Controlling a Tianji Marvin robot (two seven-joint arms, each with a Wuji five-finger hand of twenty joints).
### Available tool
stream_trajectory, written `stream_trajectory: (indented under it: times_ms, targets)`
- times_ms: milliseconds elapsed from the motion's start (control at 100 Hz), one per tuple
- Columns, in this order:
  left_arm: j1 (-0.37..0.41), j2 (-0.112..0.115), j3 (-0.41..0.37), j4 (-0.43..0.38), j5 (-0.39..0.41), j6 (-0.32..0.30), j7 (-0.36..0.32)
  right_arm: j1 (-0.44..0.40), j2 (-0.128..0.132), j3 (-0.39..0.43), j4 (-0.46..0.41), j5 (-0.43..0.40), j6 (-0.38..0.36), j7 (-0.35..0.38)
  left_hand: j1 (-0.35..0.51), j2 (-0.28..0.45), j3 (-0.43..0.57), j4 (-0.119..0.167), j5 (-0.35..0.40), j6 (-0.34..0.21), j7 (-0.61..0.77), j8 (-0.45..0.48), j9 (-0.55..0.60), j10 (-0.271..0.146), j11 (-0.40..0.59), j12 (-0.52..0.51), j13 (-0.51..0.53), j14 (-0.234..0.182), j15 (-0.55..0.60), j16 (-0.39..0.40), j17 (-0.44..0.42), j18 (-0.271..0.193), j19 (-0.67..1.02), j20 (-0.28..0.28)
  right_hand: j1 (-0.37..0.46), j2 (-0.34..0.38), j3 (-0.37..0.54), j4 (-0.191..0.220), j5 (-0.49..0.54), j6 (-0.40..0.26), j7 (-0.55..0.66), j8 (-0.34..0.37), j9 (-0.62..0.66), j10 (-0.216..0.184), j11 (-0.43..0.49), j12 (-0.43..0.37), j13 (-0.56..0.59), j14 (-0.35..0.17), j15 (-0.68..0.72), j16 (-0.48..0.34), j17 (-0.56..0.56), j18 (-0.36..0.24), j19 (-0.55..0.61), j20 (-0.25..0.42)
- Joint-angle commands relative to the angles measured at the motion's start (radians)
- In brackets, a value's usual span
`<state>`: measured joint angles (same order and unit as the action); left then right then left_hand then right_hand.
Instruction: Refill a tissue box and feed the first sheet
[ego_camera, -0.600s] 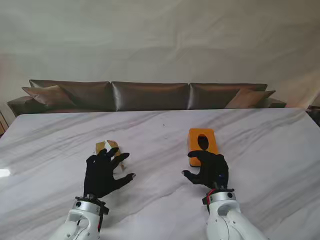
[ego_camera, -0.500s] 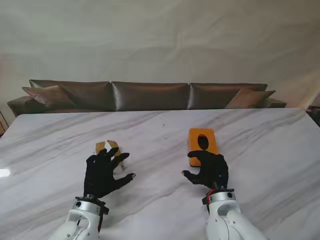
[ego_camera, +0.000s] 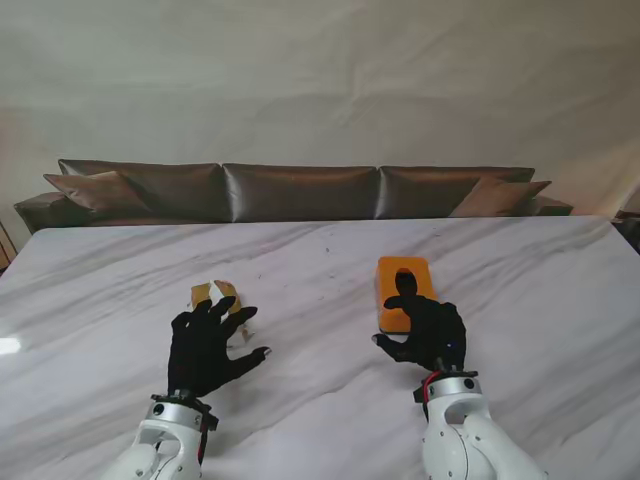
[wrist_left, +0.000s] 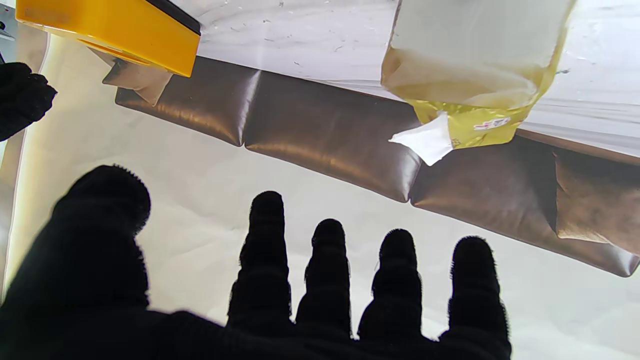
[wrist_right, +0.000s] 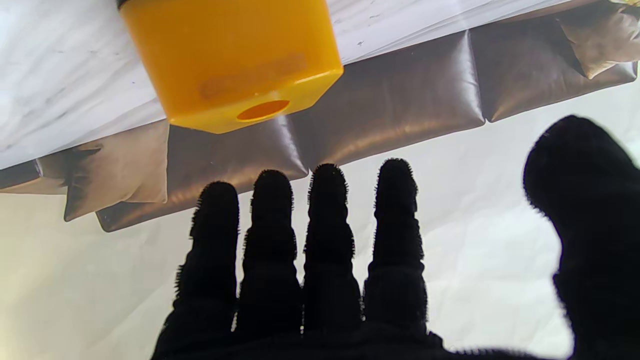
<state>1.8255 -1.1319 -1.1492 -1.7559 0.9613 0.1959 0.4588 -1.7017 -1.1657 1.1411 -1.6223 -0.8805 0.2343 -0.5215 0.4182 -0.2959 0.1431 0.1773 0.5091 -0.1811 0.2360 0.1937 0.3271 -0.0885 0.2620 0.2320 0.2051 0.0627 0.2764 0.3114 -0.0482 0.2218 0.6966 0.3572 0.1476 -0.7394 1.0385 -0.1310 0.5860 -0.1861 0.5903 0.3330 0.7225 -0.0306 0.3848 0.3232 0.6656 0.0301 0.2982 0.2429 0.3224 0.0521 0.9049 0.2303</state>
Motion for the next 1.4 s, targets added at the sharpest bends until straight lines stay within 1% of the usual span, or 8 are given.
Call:
stream_trajectory:
  times_ms: [0, 270, 560, 770, 840, 870, 1070, 1390]
  targets:
    - [-0.014, -0.002, 0.008, -0.001, -0.004, 0.002, -0.019, 0.006, 0.008, 0.017, -0.007, -0.015, 0.005, 0.022, 0.001, 0.039, -0.028, -0.011, 0.004, -0.023, -0.006, 0.012, 0.020, -0.002, -0.002, 0.000, 0.014, 0.005, -0.013, 0.008, -0.025, 0.016, 0.001, -0.009, 0.003, 0.022, -0.012, 0.019, 0.012, 0.005, -0.010, 0.007, 0.025, 0.006, -0.008, 0.015, 0.001, 0.005, 0.002, 0.006, 0.001, 0.017, 0.018, 0.004]
    - [-0.078, -0.008, 0.032, 0.041, -0.035, -0.005, -0.021, 0.092, 0.004, 0.048, 0.076, 0.005, 0.013, 0.020, 0.000, 0.049, -0.028, -0.012, 0.009, -0.019, -0.002, 0.013, 0.025, 0.000, 0.000, 0.001, 0.017, 0.008, -0.011, 0.009, -0.024, 0.016, 0.003, -0.008, -0.019, 0.028, -0.004, 0.019, -0.040, 0.113, -0.011, 0.007, 0.002, 0.054, 0.021, 0.032, 0.017, 0.130, 0.060, 0.056, 0.044, 0.085, 0.059, 0.045]
    - [-0.094, -0.012, 0.040, 0.058, -0.048, -0.009, -0.009, 0.290, -0.026, 0.033, 0.314, 0.170, -0.028, 0.017, 0.005, 0.070, -0.029, -0.015, 0.012, -0.018, 0.000, 0.014, 0.032, 0.003, 0.003, 0.003, 0.019, 0.007, -0.010, 0.009, -0.025, 0.015, 0.011, -0.004, -0.128, 0.056, 0.018, -0.007, -0.258, 0.271, 0.023, -0.033, -0.165, 0.121, 0.122, 0.060, 0.029, 0.153, 0.120, 0.103, 0.158, 0.066, 0.220, 0.178]
    - [-0.091, -0.013, 0.031, 0.067, -0.060, -0.009, -0.017, 0.390, -0.029, 0.003, 0.402, 0.266, 0.027, 0.145, 0.011, 0.084, -0.036, -0.020, 0.012, -0.019, 0.001, 0.014, 0.034, 0.003, 0.002, 0.003, 0.017, 0.006, -0.011, 0.009, -0.025, 0.015, 0.013, -0.003, -0.135, 0.148, -0.070, 0.007, -0.292, 0.395, 0.022, -0.080, -0.192, 0.208, 0.148, 0.047, 0.025, 0.182, 0.167, 0.120, 0.197, 0.041, 0.296, 0.222]
    - [-0.091, -0.014, 0.028, 0.071, -0.064, -0.010, -0.015, 0.423, -0.027, -0.021, 0.432, 0.267, 0.049, 0.173, 0.011, 0.084, -0.039, -0.021, 0.013, -0.018, 0.001, 0.014, 0.035, 0.003, 0.003, 0.003, 0.018, 0.007, -0.010, 0.009, -0.025, 0.015, 0.013, -0.003, -0.109, 0.210, -0.153, 0.032, -0.267, 0.399, 0.022, -0.099, -0.167, 0.209, 0.153, 0.045, 0.046, 0.182, 0.183, 0.128, 0.213, 0.041, 0.309, 0.223]
    - [-0.091, -0.014, 0.026, 0.072, -0.065, -0.010, -0.014, 0.437, -0.026, -0.033, 0.447, 0.266, 0.057, 0.183, 0.012, 0.085, -0.039, -0.021, 0.012, -0.018, 0.000, 0.014, 0.035, 0.004, 0.003, 0.003, 0.018, 0.006, -0.010, 0.009, -0.025, 0.015, 0.013, -0.003, -0.142, 0.299, -0.267, 0.099, -0.256, 0.397, 0.025, -0.104, -0.156, 0.208, 0.157, 0.049, 0.058, 0.180, 0.190, 0.133, 0.223, 0.035, 0.316, 0.221]
    - [-0.089, -0.013, 0.014, 0.078, -0.071, -0.011, -0.023, 0.502, -0.036, -0.087, 0.530, 0.294, 0.082, 0.189, 0.013, 0.089, -0.043, -0.022, 0.015, -0.018, 0.002, 0.015, 0.039, 0.004, 0.004, 0.004, 0.018, 0.006, -0.011, 0.009, -0.025, 0.015, 0.013, -0.003, -0.220, 0.231, -0.154, 0.171, -0.171, 0.364, 0.044, -0.100, -0.072, 0.189, 0.183, 0.070, 0.101, 0.183, 0.221, 0.152, 0.241, 0.049, 0.335, 0.222]
    - [-0.095, -0.014, 0.014, 0.089, -0.082, -0.008, -0.028, 0.549, -0.036, -0.148, 0.570, 0.307, 0.066, 0.233, 0.015, 0.093, -0.046, -0.021, 0.017, -0.018, 0.003, 0.016, 0.043, 0.006, 0.006, 0.006, 0.017, 0.007, -0.011, 0.009, -0.025, 0.015, 0.013, -0.004, -0.068, 0.138, -0.136, 0.263, -0.129, 0.310, 0.052, -0.071, -0.017, 0.148, 0.173, 0.111, 0.134, 0.164, 0.228, 0.171, 0.249, 0.048, 0.342, 0.214]
